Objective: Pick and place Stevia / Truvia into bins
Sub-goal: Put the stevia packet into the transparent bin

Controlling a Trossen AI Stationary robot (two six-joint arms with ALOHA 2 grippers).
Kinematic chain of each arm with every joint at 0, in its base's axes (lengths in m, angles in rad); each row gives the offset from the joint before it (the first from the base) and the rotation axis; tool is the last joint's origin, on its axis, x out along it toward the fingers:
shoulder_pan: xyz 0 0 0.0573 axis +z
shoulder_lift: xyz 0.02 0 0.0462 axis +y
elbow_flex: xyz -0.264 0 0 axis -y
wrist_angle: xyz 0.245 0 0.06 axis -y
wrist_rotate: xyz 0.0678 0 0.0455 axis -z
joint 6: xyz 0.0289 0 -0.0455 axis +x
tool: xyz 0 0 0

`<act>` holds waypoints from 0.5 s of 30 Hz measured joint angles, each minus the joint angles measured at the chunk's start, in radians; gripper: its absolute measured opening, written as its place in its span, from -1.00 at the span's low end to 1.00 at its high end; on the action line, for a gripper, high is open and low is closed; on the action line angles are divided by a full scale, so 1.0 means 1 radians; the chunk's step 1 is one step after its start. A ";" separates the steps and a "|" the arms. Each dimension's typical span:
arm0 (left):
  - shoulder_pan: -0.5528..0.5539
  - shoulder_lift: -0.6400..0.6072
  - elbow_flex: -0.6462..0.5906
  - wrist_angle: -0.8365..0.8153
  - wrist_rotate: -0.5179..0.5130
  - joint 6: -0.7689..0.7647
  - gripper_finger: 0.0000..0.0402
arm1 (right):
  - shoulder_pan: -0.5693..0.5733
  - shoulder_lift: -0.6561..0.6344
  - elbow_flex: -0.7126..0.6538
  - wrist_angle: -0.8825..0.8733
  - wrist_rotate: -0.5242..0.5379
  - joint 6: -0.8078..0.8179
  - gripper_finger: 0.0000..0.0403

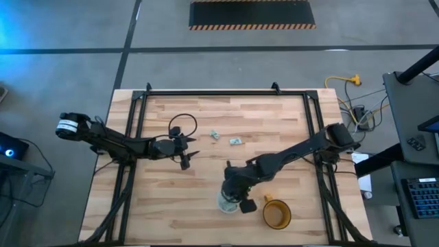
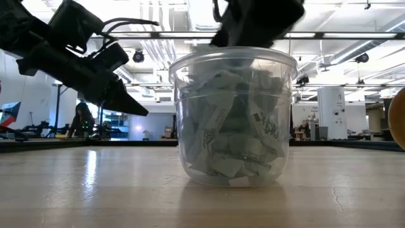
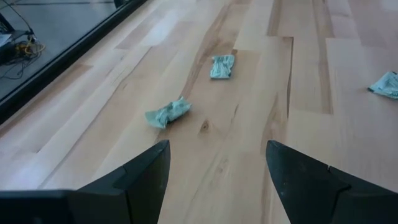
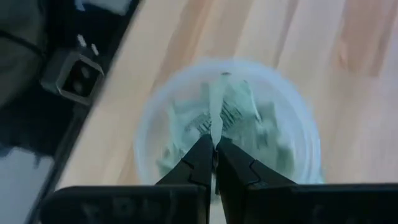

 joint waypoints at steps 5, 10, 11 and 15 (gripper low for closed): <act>0.000 0.000 -0.003 -0.005 0.000 0.002 0.24 | 0.002 0.079 0.069 -0.094 -0.001 0.007 -0.96; 0.000 0.000 -0.004 -0.008 0.000 0.002 0.24 | 0.002 0.153 0.146 -0.164 -0.005 0.010 -0.96; 0.000 0.000 -0.004 -0.008 0.000 0.002 0.24 | 0.002 0.161 0.154 -0.169 -0.005 0.010 -0.96; 0.000 0.000 -0.005 -0.010 -0.001 0.004 0.24 | 0.002 0.165 0.166 -0.184 -0.004 0.013 -0.96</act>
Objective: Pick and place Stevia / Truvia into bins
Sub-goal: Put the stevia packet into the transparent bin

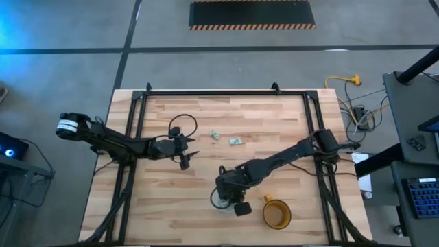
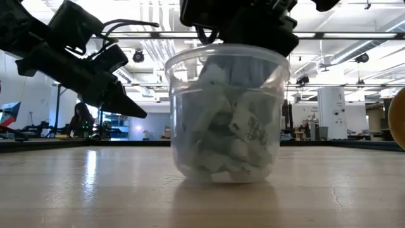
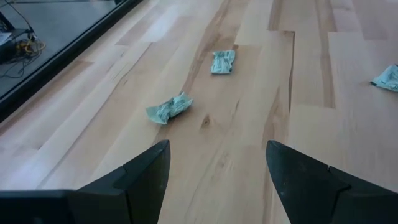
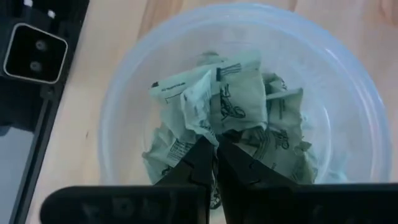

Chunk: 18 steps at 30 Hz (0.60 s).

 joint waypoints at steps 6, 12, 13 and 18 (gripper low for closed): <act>0.000 0.000 0.000 0.001 0.000 0.000 0.24 | 0.002 -0.013 0.014 -0.007 0.002 0.015 -0.94; 0.000 0.000 0.000 0.002 0.000 0.000 0.24 | 0.007 -0.027 0.032 -0.019 0.002 0.013 -0.71; 0.000 0.000 0.000 0.002 0.000 0.000 0.24 | 0.008 -0.029 0.037 -0.023 0.001 0.015 -0.65; 0.000 0.000 -0.001 0.002 0.000 0.000 0.24 | 0.013 -0.037 0.072 -0.090 0.001 0.019 -0.41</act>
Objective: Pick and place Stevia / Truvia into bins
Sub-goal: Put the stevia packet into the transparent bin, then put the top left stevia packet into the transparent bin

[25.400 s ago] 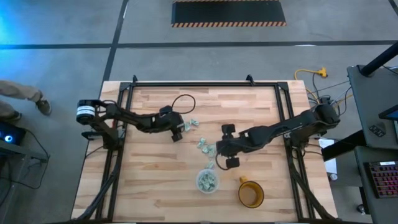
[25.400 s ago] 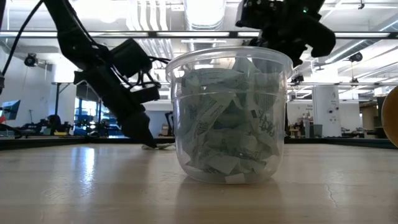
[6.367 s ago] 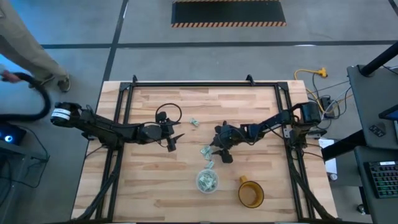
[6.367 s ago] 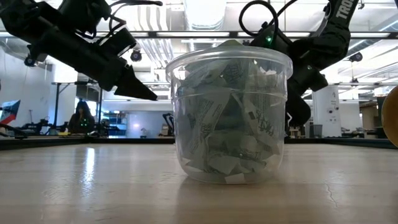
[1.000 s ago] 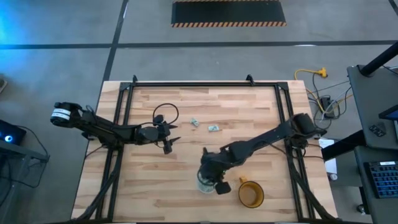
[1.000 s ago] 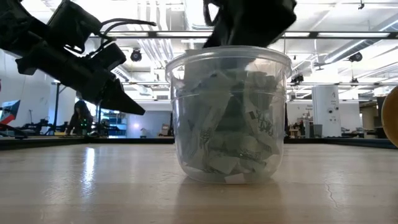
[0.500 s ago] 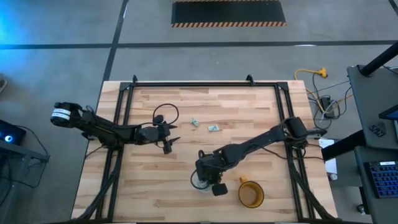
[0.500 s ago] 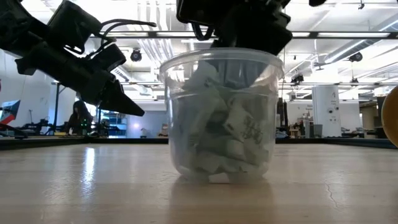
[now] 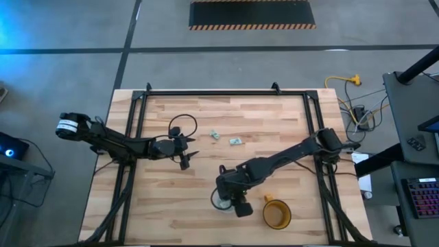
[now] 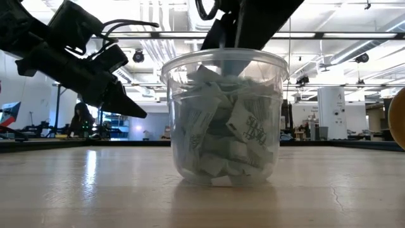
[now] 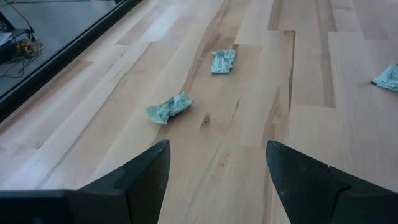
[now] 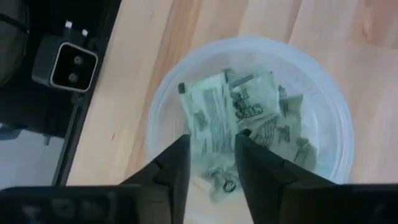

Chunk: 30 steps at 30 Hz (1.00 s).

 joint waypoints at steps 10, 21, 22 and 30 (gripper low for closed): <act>0.000 0.000 -0.002 0.000 0.002 -0.006 0.24 | 0.006 -0.098 0.039 -0.228 0.336 -0.005 -0.34; 0.001 0.000 0.038 0.029 -0.039 0.101 0.24 | -0.040 -0.267 -0.207 -0.239 0.683 0.086 -0.47; 0.003 0.000 0.048 0.029 -0.041 0.127 0.24 | -0.049 -0.288 -0.249 -0.214 0.683 0.093 -0.47; 0.071 0.095 0.174 0.029 0.030 0.361 0.24 | -0.098 -0.492 -0.624 0.190 0.679 0.024 -0.53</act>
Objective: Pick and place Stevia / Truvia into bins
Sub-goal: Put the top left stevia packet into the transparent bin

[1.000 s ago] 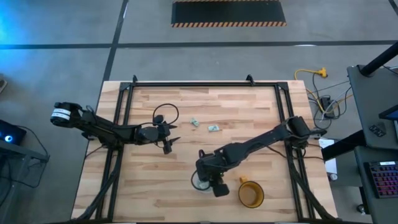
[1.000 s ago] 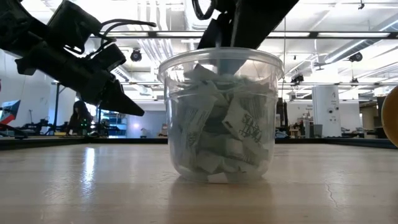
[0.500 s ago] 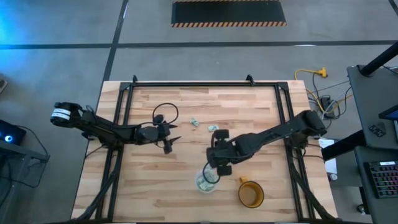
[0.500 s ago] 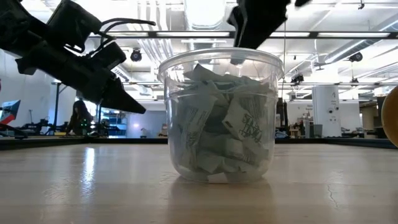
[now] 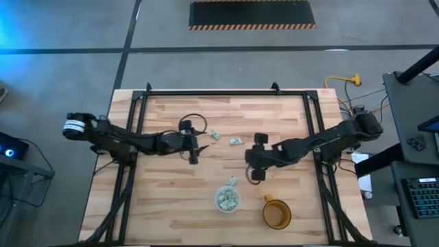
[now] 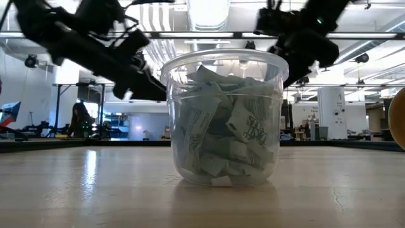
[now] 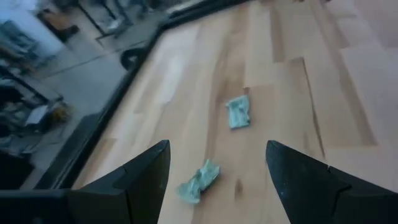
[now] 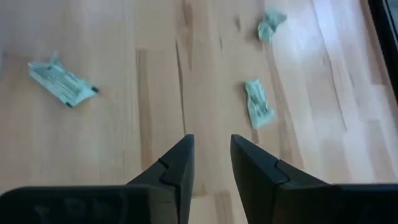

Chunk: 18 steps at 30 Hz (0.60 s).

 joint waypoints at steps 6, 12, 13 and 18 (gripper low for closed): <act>0.104 0.175 0.176 -0.199 0.131 0.058 0.24 | -0.011 -0.132 -0.220 0.252 -0.008 -0.084 -0.57; 0.182 0.360 0.350 -0.380 0.157 0.132 0.24 | -0.013 -0.250 -0.281 0.271 -0.007 -0.094 -0.62; 0.191 0.384 0.370 -0.393 0.157 0.139 0.24 | -0.013 -0.265 -0.286 0.272 -0.008 -0.094 -0.63; 0.233 0.475 0.447 -0.411 0.178 0.157 0.24 | -0.013 -0.318 -0.312 0.282 -0.007 -0.078 -0.66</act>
